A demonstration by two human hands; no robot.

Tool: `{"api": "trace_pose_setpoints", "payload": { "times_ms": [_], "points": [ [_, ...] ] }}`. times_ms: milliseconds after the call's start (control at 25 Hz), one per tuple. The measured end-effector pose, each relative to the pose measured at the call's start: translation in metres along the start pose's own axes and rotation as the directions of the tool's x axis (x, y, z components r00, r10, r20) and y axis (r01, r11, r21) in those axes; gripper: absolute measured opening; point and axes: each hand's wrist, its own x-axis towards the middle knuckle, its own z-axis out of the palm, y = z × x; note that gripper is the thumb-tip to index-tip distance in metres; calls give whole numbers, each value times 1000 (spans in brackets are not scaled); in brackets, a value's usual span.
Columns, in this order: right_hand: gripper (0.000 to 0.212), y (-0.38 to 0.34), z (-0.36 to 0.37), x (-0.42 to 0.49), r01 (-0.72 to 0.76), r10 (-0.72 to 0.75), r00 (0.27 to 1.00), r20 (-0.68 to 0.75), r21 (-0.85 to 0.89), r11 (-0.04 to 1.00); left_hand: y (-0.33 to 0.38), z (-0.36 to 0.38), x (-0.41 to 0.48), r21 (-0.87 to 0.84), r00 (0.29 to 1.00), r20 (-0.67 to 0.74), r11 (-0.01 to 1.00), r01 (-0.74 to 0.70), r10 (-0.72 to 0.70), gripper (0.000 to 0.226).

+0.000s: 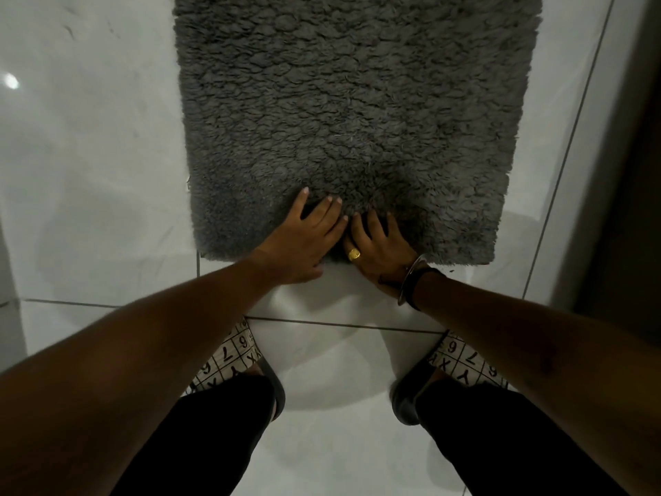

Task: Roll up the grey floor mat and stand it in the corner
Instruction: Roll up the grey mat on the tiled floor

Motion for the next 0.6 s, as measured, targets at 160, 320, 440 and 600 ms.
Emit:
{"api": "trace_pose_setpoints", "payload": {
  "times_ms": [160, 320, 440, 600],
  "points": [
    [47, -7, -6, 3, -44, 45, 998, -35, 22, 999, 11, -7, -1, -22, 999, 32, 1000, 13, -12, 73],
    [43, 23, -29, 22, -134, 83, 987, 140, 402, 906, -4, -25, 0, -304, 960, 89, 911, 279, -265, 63],
    [50, 57, -41, 31, -318, 202, 944, 261, 553, 770, -31, -37, 1, -393, 941, 73, 857, 332, -331, 58],
    [47, 75, -44, 29, -413, 444, 887, 127, 647, 641, -48, -49, 6, -261, 880, -158, 879, 399, -447, 61]
  ]
}}
